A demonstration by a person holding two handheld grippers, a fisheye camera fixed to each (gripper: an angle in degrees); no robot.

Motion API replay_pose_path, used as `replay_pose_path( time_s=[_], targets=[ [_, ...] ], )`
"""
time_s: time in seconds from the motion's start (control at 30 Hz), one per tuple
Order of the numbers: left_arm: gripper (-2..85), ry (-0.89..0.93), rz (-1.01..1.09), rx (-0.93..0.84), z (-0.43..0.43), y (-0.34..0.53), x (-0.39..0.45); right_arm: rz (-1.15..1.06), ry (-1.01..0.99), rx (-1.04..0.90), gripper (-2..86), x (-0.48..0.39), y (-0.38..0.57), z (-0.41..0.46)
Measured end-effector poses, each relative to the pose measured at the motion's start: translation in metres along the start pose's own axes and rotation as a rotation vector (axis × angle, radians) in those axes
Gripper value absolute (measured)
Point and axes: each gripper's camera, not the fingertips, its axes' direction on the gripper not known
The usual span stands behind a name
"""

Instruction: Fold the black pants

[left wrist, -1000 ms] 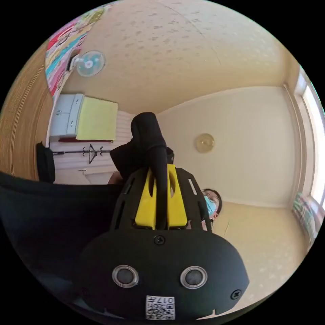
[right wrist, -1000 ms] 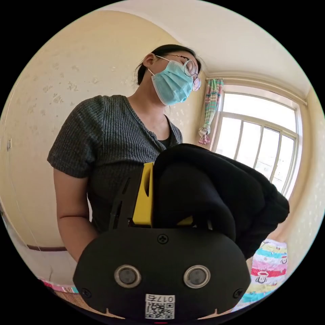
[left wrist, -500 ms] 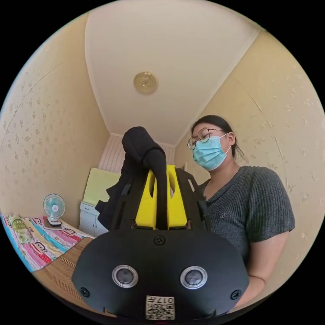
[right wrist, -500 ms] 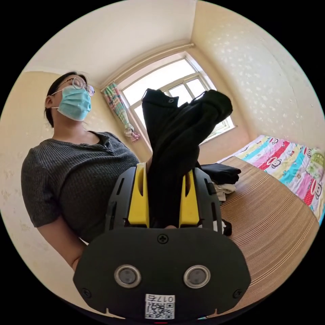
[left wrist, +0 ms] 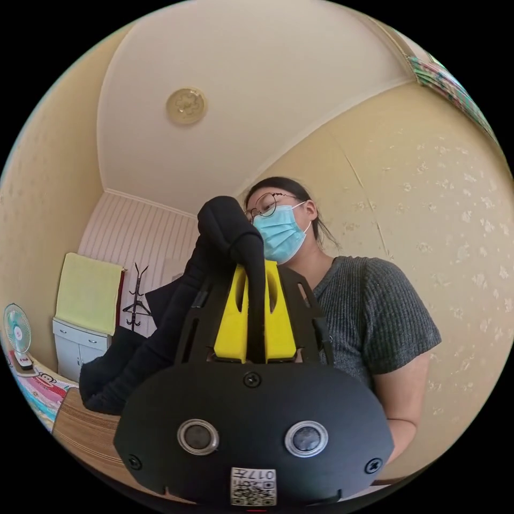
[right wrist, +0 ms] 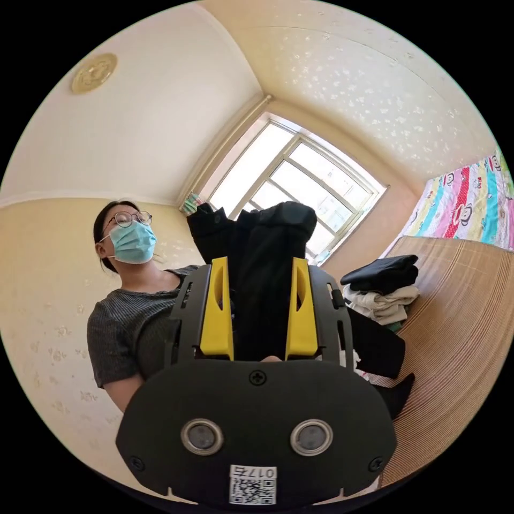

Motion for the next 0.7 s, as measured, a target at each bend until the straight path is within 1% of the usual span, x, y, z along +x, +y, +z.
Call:
replay_pose_path(
  time_s=[0.03, 0.07, 0.1, 0.17, 0.23, 0.33, 0.37, 0.43, 0.5, 0.53, 0.57, 0.6, 0.63, 0.67, 0.7],
  targets=[
    [4.1, 0.008, -0.01, -0.006, 0.009, 0.006, 0.001, 0.012, -0.052, -0.034, 15.7, 0.006, -0.009, 0.009],
    [4.1, 0.013, -0.013, -0.01, 0.014, 0.009, 0.002, 0.055, -0.056, -0.104, 15.8, 0.014, -0.019, 0.024],
    [4.1, 0.028, -0.018, -0.017, 0.022, 0.014, 0.003, 0.078, -0.026, -0.15, 16.0, 0.019, -0.023, 0.033],
    [4.1, 0.052, -0.021, -0.022, 0.034, 0.021, 0.007, 0.204, 0.175, -0.267, 17.3, 0.041, -0.03, 0.058],
    [4.1, 0.089, -0.015, -0.021, 0.048, 0.029, 0.013, 0.234, 0.186, -0.29, 17.9, 0.054, -0.029, 0.069],
    [4.2, 0.157, 0.012, -0.015, 0.064, 0.039, 0.022, 0.283, -0.023, -0.312, 18.8, 0.082, -0.024, 0.089],
    [4.2, 0.173, 0.018, -0.011, 0.068, 0.042, 0.023, 0.307, -0.098, -0.356, 19.1, 0.096, -0.021, 0.103],
    [4.2, 0.264, 0.031, 0.007, 0.084, 0.053, 0.023, 0.332, -0.183, -0.41, 19.5, 0.114, -0.017, 0.126],
    [4.2, 0.321, 0.036, 0.015, 0.097, 0.059, 0.021, 0.31, -0.26, -0.381, 19.1, 0.122, -0.015, 0.142],
    [4.3, 0.34, 0.033, 0.016, 0.103, 0.061, 0.02, 0.271, -0.365, -0.341, 18.4, 0.122, -0.015, 0.15],
    [4.3, 0.343, 0.031, 0.015, 0.105, 0.062, 0.02, 0.218, -0.517, -0.31, 17.6, 0.117, -0.016, 0.156],
    [4.3, 0.333, 0.032, 0.01, 0.108, 0.061, 0.021, 0.201, -0.564, -0.301, 17.2, 0.115, -0.016, 0.159],
    [4.3, 0.311, 0.041, 0.004, 0.108, 0.059, 0.026, 0.177, -0.557, -0.292, 15.2, 0.109, -0.018, 0.16],
    [4.3, 0.297, 0.049, -0.001, 0.107, 0.058, 0.029, 0.138, -0.467, -0.279, 11.6, 0.099, -0.019, 0.155],
    [4.4, 0.256, 0.063, -0.021, 0.106, 0.054, 0.037, 0.113, -0.423, -0.267, 9.1, 0.092, -0.021, 0.15]
  ],
)
